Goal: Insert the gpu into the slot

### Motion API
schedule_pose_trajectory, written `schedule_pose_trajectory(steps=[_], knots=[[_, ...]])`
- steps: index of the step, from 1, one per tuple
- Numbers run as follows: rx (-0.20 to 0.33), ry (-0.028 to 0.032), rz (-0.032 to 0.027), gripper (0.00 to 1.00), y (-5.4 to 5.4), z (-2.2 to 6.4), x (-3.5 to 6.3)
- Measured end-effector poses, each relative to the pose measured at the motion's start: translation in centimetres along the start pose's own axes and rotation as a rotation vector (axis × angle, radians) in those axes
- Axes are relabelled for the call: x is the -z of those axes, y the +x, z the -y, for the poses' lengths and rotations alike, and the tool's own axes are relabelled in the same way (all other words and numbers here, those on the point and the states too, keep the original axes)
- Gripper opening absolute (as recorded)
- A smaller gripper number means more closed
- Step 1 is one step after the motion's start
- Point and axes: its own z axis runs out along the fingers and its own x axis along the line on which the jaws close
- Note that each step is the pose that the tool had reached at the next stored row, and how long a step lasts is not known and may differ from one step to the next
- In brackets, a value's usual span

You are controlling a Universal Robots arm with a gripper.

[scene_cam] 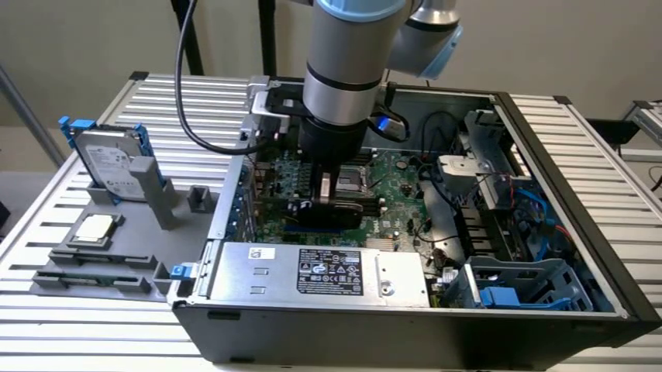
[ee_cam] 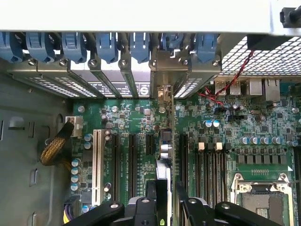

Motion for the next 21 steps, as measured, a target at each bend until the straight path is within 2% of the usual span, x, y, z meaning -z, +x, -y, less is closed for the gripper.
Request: schedule_pose_trajectory(steps=[3, 21], knots=[[0.000, -0.0054, -0.0002, 0.26, 0.00, 0.00, -0.03], [0.000, -0.0105, 0.0009, 0.26, -0.08, -0.01, 0.18]])
